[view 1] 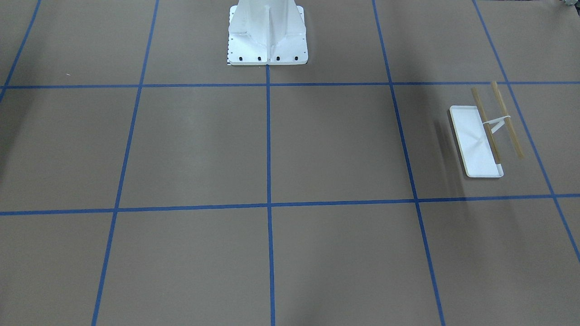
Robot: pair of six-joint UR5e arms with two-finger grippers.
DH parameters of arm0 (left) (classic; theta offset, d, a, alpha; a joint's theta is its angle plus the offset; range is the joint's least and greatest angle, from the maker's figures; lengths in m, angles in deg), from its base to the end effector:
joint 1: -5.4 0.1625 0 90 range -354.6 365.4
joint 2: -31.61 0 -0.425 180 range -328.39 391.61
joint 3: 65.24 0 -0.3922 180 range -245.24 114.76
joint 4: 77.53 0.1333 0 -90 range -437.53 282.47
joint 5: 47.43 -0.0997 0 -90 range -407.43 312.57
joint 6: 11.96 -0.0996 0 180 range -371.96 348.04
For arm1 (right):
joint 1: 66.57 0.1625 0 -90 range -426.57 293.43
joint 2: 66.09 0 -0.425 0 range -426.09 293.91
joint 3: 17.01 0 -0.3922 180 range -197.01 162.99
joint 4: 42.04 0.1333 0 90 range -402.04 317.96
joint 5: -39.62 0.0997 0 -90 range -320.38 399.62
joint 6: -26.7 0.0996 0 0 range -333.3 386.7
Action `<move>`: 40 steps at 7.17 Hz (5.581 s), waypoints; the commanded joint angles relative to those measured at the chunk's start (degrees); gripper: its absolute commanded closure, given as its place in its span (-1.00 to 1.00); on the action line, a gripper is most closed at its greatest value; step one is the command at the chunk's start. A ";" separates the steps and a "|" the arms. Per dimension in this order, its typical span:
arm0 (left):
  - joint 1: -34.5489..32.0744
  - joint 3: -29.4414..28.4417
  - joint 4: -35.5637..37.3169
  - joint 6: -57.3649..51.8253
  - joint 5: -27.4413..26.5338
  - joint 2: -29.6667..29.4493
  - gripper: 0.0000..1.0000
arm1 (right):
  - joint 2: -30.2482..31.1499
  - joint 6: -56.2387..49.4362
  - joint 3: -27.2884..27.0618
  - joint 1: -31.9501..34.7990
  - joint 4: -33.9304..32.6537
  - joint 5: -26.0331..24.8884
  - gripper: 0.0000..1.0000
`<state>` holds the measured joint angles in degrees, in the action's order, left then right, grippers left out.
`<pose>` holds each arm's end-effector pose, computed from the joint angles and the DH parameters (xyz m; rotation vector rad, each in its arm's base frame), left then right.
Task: Hang towel on rack
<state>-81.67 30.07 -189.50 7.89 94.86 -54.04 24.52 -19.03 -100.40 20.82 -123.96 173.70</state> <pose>-0.0301 -0.4776 0.5970 0.1866 0.9547 -0.0891 0.0418 -0.4877 0.7068 0.3047 -0.7312 -0.8064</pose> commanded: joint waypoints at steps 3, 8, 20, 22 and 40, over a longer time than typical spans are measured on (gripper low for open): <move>3.21 -0.21 -3.33 29.01 9.13 -14.76 -0.96 | -9.38 22.03 -13.61 -5.63 -2.28 5.39 1.00; 13.42 -5.81 -16.54 49.66 7.40 -23.86 -0.96 | -22.74 52.86 -24.43 -19.26 -2.28 4.60 1.00; 39.41 -13.66 -78.83 119.02 -33.99 -31.50 -0.96 | -41.21 115.93 -24.02 -36.06 15.01 2.85 1.00; 41.80 -13.57 -79.62 118.93 -35.33 -32.30 -0.96 | -42.27 118.50 -22.52 -37.73 19.67 2.41 1.00; 48.58 -12.78 -89.82 120.08 -42.01 -33.80 -0.24 | -45.27 119.55 -20.15 -39.32 24.61 2.14 1.00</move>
<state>-33.13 17.28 -278.98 128.00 53.07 -87.92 -20.81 100.06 -120.57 -18.44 -99.92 175.46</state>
